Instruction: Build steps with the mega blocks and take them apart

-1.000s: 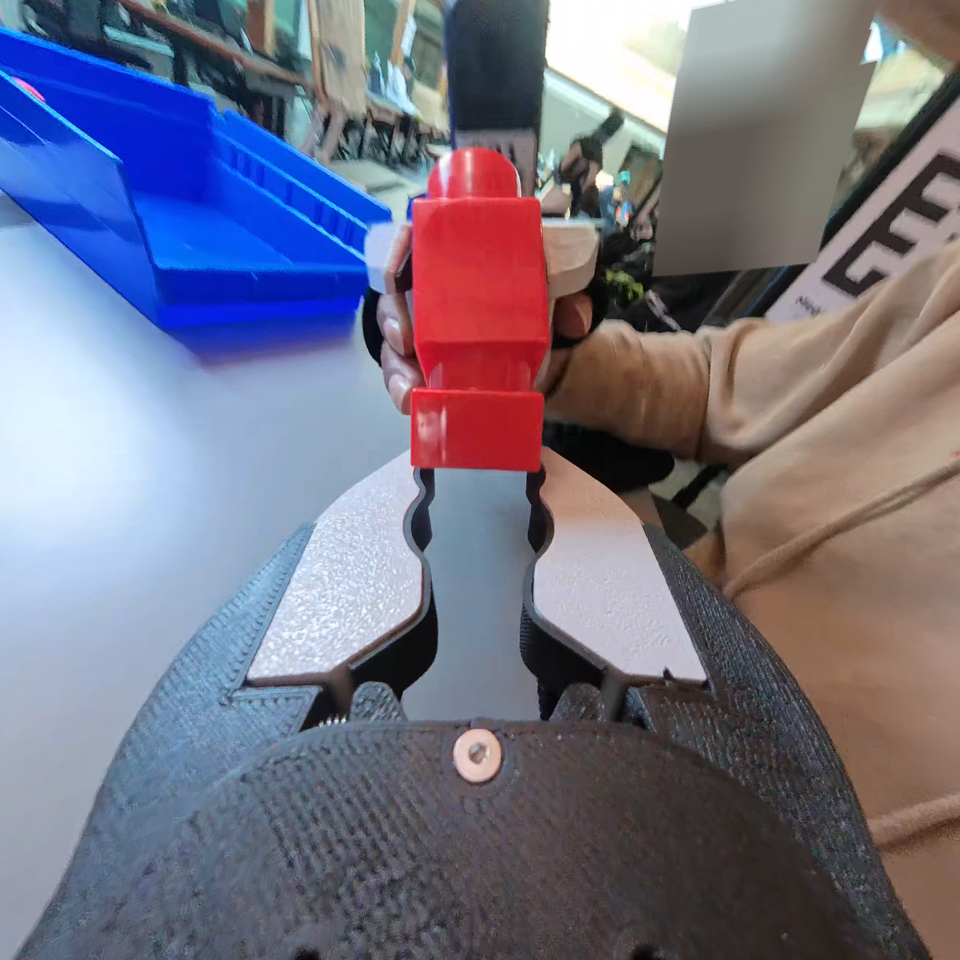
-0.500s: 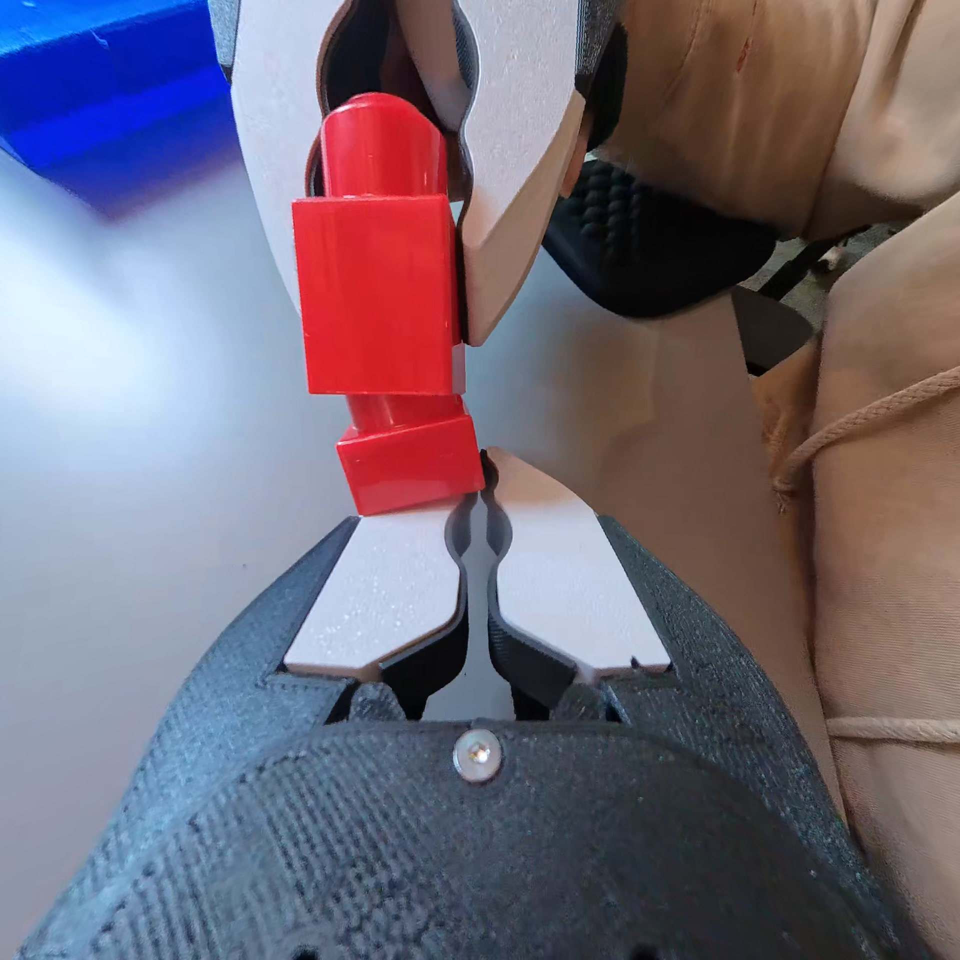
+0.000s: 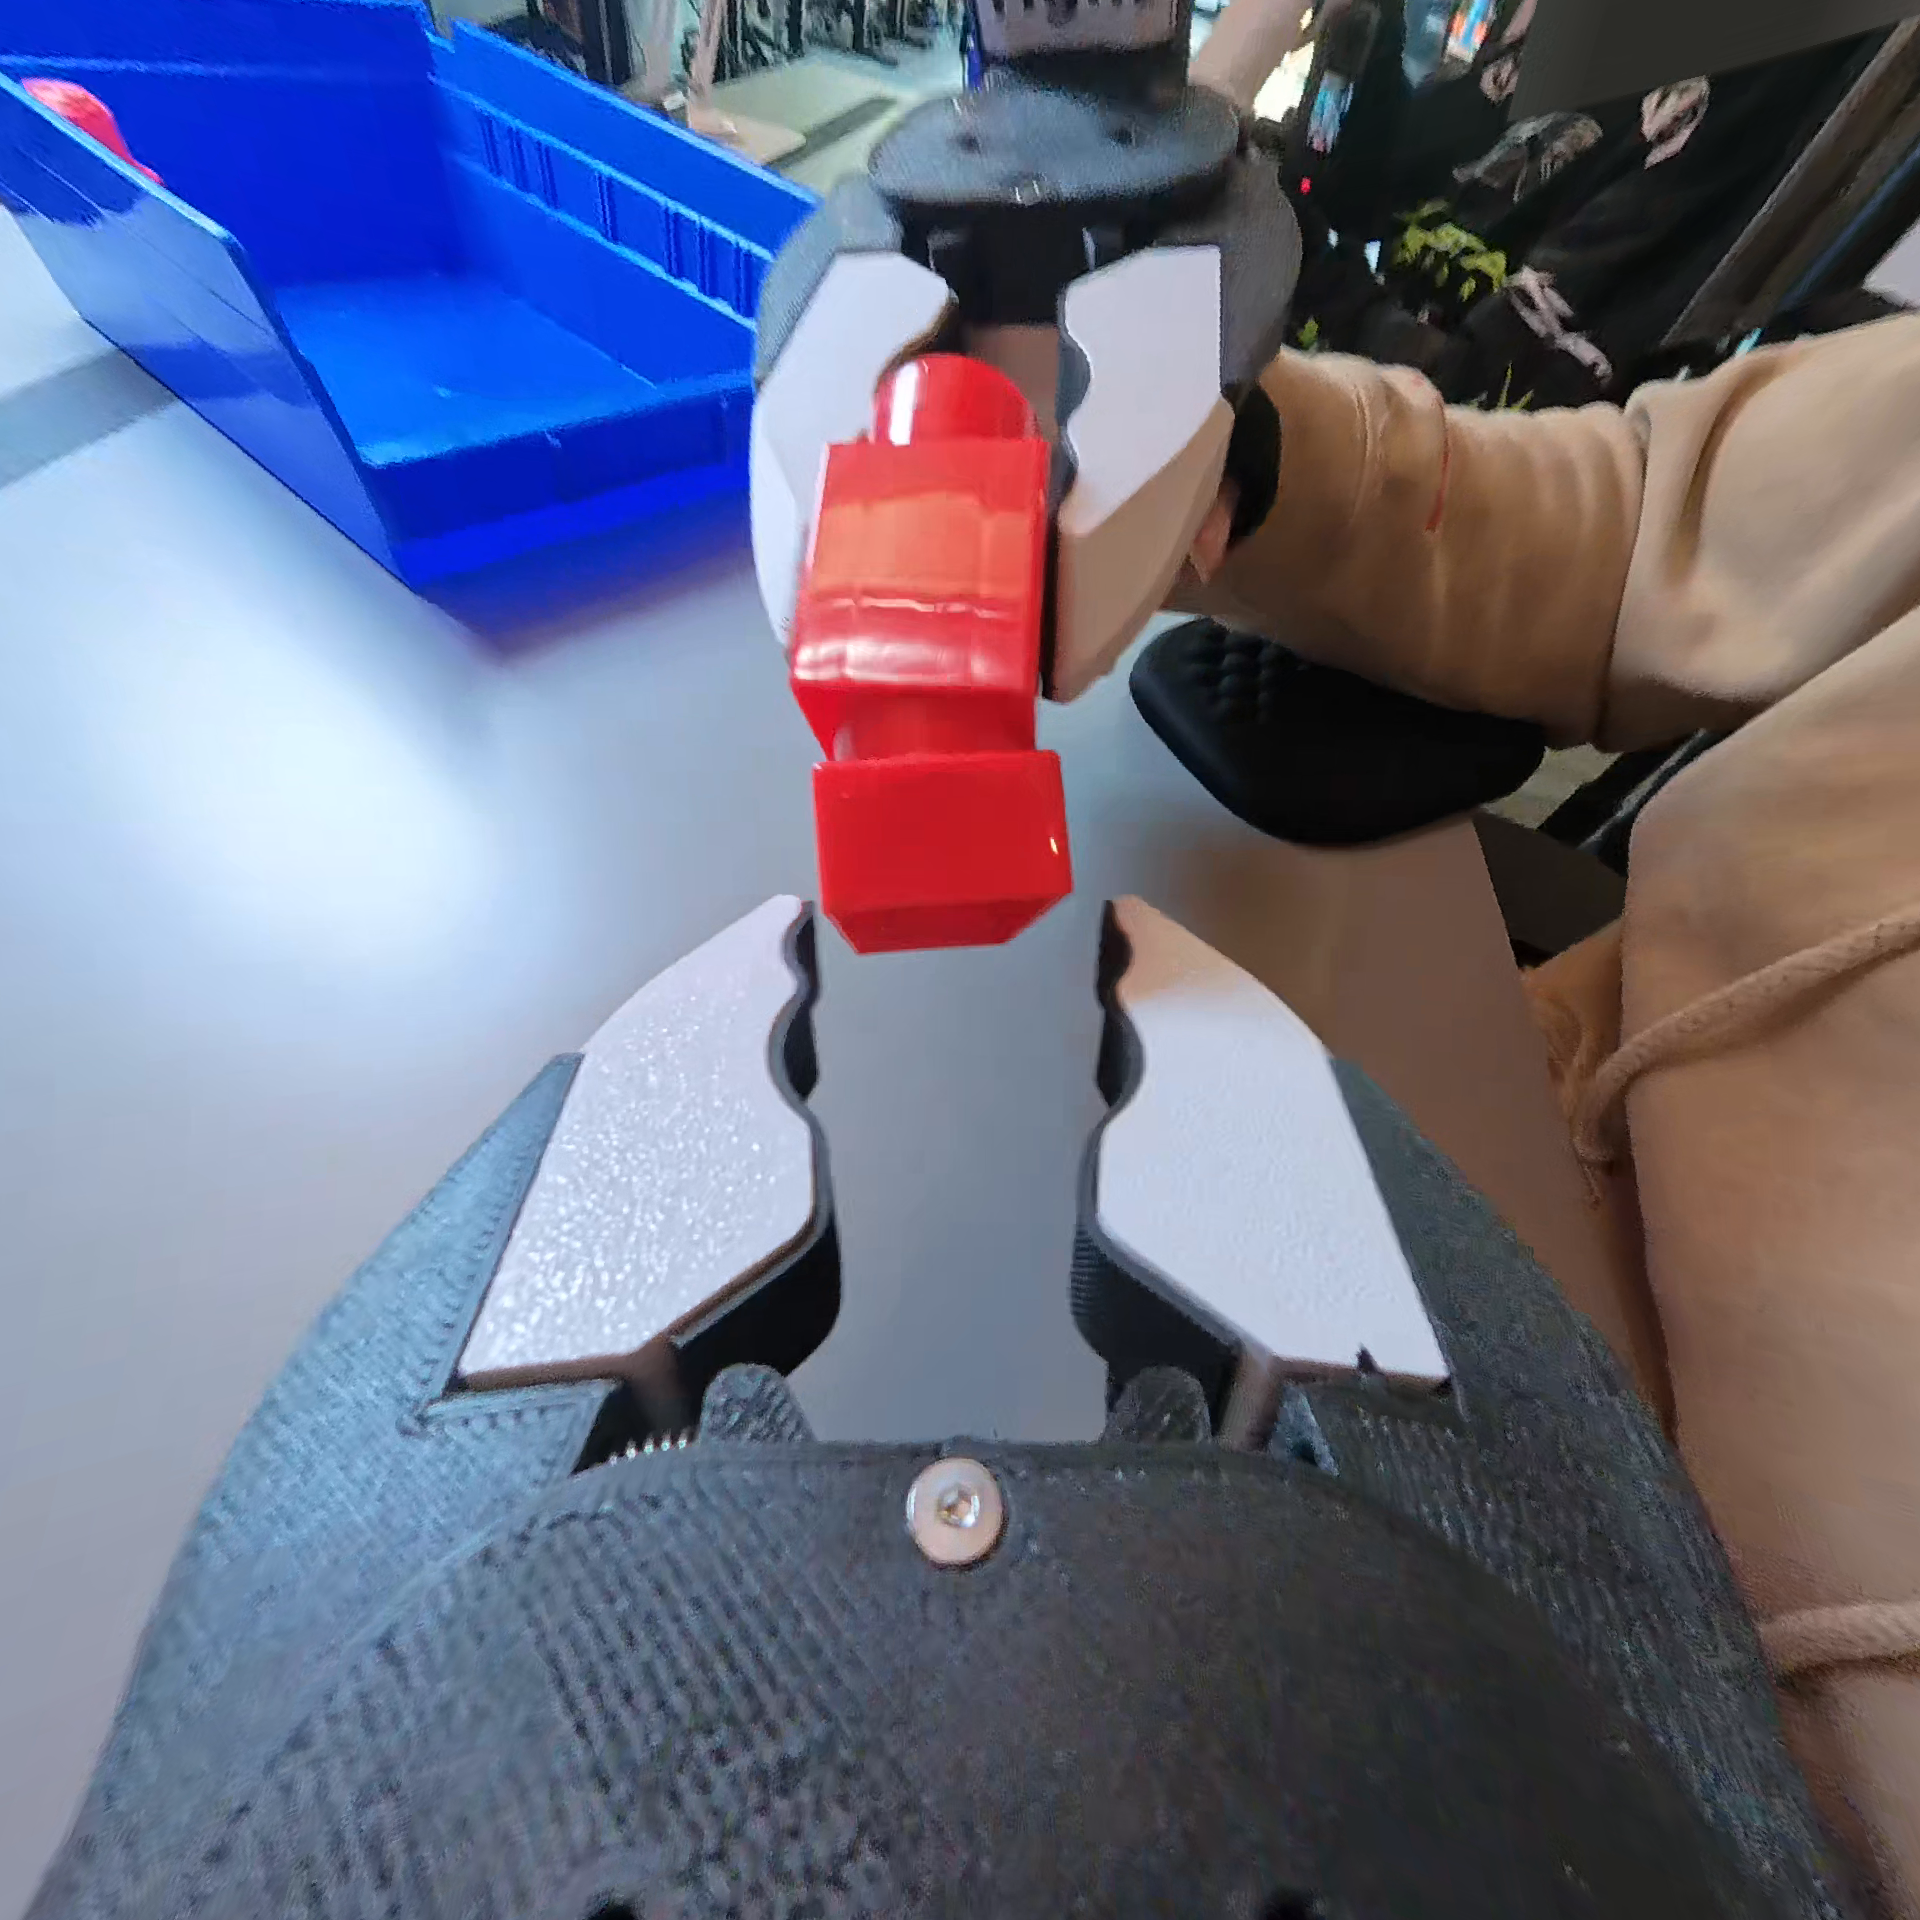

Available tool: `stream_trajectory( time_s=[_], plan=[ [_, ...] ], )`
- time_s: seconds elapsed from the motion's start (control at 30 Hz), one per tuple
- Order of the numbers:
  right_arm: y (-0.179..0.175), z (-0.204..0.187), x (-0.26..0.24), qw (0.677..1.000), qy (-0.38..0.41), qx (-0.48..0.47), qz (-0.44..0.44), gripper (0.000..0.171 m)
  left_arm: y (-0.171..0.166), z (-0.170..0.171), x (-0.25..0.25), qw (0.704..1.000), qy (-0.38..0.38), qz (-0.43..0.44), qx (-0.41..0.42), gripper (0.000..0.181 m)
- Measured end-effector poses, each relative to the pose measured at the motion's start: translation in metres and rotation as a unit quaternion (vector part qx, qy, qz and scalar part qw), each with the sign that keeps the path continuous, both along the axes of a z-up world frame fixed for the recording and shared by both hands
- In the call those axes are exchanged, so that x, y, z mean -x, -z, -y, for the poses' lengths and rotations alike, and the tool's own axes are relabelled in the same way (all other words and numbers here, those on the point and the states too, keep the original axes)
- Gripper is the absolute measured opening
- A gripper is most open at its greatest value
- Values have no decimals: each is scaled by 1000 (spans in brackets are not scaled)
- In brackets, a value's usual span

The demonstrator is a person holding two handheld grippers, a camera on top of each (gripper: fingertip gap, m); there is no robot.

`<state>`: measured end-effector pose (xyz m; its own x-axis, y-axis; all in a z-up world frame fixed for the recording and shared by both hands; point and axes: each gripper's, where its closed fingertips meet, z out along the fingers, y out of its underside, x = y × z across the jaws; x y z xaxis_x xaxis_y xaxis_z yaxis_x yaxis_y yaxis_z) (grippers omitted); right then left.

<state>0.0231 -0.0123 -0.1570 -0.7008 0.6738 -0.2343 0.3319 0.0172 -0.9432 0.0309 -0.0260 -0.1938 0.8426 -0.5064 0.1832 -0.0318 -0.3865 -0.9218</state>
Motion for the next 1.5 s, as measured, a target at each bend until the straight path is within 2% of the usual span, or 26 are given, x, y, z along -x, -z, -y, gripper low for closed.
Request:
stream_trajectory(
  time_s=[0.03, 0.23, 0.43, 0.5, 0.67, 0.77, 0.83, 0.93, 0.97, 1.03, 1.1, 1.17, 1.2, 1.23, 1.3, 1.37, 1.4, 1.5],
  plan=[
    [1, 3, -1, 1000, -5, -1, 0, 37, -3, 1, 0, 1000, 2, 9, -3, 37],
    [14, 14, -10, 997, -41, -61, 5, 37, 7, 12, -3, 997, 46, -61, 26, 36],
    [43, 28, -21, 985, -85, -141, 47, 37, 40, 26, -12, 978, 91, -164, 88, 35],
    [50, 30, -24, 980, -87, -167, 63, 36, 46, 28, -14, 975, 96, -173, 101, 35],
    [51, 27, -24, 978, -77, -183, 67, 37, 47, 24, -14, 978, 90, -159, 97, 36],
    [28, 20, -17, 988, -46, -147, 27, 42, 27, 19, -14, 989, 84, -99, 71, 36],
    [11, 13, -17, 992, -33, -121, 3, 48, 27, 19, -9, 990, 78, -95, 63, 36],
    [7, 9, -17, 993, -22, -119, -9, 42, 22, 19, -16, 993, 89, -58, 60, 36],
    [9, 14, -20, 993, -35, -113, -8, 35, 24, 20, -17, 991, 94, -67, 61, 36],
    [9, 14, -22, 991, -41, -124, 6, 34, 23, 18, -17, 993, 87, -69, 41, 36],
    [-10, 4, -21, 993, -22, -117, -9, 34, 7, 12, -9, 997, 59, -45, 6, 36],
    [-44, -38, -8, 989, 66, -127, -33, 34, -5, 6, 11, 998, 15, -49, -24, 40],
    [-63, -76, 2, 978, 153, -136, -39, 34, -9, 3, 21, 998, -8, -51, -38, 39],
    [-80, -124, 13, 957, 258, -133, -26, 34, -12, 2, 29, 997, -24, -49, -46, 37],
    [-94, -223, 22, 897, 414, -154, 25, 34, -15, 1, 35, 997, -39, -38, -52, 33],
    [-72, -322, 21, 811, 526, -222, 128, 34, -12, 0, 36, 997, -44, -44, -45, 31],
    [-54, -362, 22, 778, 559, -226, 176, 34, -8, 0, 36, 997, -45, -57, -42, 31],
    [5, -429, 34, 729, 606, -159, 275, 33, -3, 1, 34, 994, -43, -90, -49, 28]
  ],
)
